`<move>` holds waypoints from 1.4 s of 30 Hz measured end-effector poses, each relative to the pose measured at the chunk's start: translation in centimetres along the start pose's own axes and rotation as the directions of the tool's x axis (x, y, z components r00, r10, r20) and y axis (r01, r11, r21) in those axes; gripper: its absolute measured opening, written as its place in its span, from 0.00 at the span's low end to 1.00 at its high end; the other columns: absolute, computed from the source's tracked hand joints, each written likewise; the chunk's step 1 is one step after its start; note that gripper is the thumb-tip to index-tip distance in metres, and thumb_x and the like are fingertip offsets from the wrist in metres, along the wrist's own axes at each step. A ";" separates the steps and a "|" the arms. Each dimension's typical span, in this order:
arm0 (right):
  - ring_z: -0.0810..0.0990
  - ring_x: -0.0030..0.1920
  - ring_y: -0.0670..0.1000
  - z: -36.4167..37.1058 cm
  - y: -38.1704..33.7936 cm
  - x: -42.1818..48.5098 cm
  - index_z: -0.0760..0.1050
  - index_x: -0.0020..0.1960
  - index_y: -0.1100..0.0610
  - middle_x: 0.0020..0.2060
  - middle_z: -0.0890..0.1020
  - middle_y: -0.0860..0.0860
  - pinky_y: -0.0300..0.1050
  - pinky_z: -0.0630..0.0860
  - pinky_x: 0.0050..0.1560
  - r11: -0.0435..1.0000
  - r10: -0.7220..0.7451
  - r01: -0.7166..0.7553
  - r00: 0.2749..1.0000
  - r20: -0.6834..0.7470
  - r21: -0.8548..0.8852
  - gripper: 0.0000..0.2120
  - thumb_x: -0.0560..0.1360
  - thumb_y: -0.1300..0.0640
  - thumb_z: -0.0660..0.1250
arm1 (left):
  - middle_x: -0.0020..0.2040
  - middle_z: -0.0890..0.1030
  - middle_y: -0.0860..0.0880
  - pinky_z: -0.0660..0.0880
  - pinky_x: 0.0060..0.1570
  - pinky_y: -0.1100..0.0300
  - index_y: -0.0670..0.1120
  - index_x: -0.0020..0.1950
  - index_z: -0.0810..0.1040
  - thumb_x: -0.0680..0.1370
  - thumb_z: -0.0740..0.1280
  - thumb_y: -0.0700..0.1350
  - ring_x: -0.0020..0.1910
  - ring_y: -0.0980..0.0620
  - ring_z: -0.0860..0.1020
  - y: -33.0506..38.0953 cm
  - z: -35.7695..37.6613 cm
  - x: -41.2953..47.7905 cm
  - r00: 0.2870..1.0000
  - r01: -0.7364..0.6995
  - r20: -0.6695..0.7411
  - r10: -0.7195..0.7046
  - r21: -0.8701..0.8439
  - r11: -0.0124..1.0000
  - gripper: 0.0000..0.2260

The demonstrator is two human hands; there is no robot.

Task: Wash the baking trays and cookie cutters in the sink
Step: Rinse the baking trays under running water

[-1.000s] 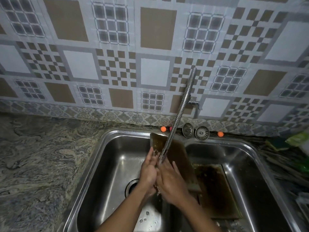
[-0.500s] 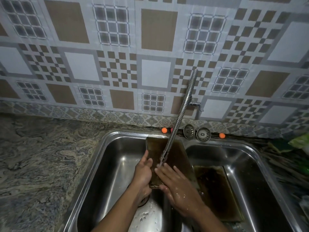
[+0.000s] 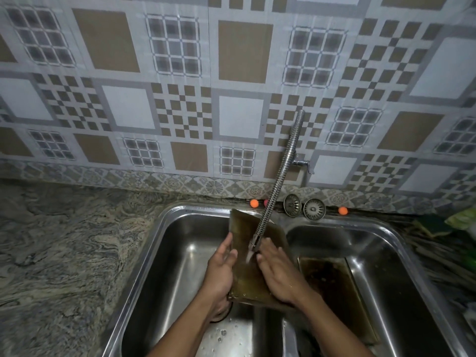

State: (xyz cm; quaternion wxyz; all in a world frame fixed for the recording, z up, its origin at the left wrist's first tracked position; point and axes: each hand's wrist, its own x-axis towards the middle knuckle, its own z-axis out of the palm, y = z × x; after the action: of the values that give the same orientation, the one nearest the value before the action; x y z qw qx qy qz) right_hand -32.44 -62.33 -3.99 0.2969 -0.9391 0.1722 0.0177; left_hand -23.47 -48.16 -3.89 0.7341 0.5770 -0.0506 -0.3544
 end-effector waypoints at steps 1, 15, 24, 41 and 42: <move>0.42 0.78 0.47 -0.5 1.0 0.6 0.48 0.79 0.51 0.78 0.47 0.44 0.49 0.42 0.77 0.993 0.116 -0.115 0.993 -0.039 0.003 0.28 0.82 0.41 0.45 | 0.61 0.81 0.41 0.78 0.57 0.51 0.53 0.74 0.68 0.84 0.57 0.37 0.54 0.47 0.83 -0.1 0.2 -0.2 0.999 0.008 0.043 -0.009 0.021 1.000 0.20; 0.45 0.78 0.55 -1.9 4.8 2.6 0.48 0.79 0.52 0.79 0.48 0.51 0.62 0.48 0.76 0.835 0.546 -0.529 0.831 -0.105 0.150 0.35 0.79 0.34 0.44 | 0.59 0.83 0.45 0.74 0.65 0.44 0.45 0.69 0.71 0.83 0.59 0.40 0.61 0.44 0.80 -0.6 3.0 -0.3 0.986 -0.040 0.168 0.014 0.154 0.987 0.14; 0.84 0.47 0.53 -2.4 -2.9 -0.8 0.76 0.64 0.56 0.51 0.83 0.60 0.49 0.80 0.44 0.114 0.472 -0.098 0.881 0.033 0.989 0.32 0.75 0.31 0.58 | 0.56 0.83 0.52 0.75 0.55 0.65 0.51 0.63 0.79 0.84 0.57 0.47 0.56 0.57 0.81 -0.3 5.6 -1.0 0.948 -0.144 0.315 0.041 0.313 0.939 0.13; 0.77 0.35 0.49 1.7 -4.8 -0.2 0.81 0.49 0.59 0.40 0.81 0.57 0.43 0.73 0.38 0.053 0.386 -0.168 0.913 0.135 0.984 0.08 0.74 0.54 0.70 | 0.53 0.84 0.50 0.77 0.52 0.64 0.52 0.53 0.83 0.81 0.63 0.43 0.54 0.54 0.82 -3.7 -0.5 -1.0 0.951 -0.309 0.109 0.291 0.437 0.845 0.09; 0.80 0.36 0.51 1.8 -5.1 -0.1 0.81 0.50 0.58 0.41 0.82 0.57 0.45 0.76 0.39 0.161 0.360 -0.186 0.925 0.117 0.969 0.10 0.74 0.53 0.71 | 0.52 0.84 0.50 0.77 0.51 0.63 0.51 0.54 0.83 0.82 0.62 0.40 0.53 0.54 0.82 -4.0 -0.3 -1.1 0.945 -0.323 0.102 0.311 0.432 0.842 0.11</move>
State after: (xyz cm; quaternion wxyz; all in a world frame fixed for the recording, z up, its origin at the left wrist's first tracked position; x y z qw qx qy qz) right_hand -30.68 -57.37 -2.67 0.7942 -0.4981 0.3315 -0.1061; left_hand -25.97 -47.58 -7.12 0.6310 0.7074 -0.2347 -0.2154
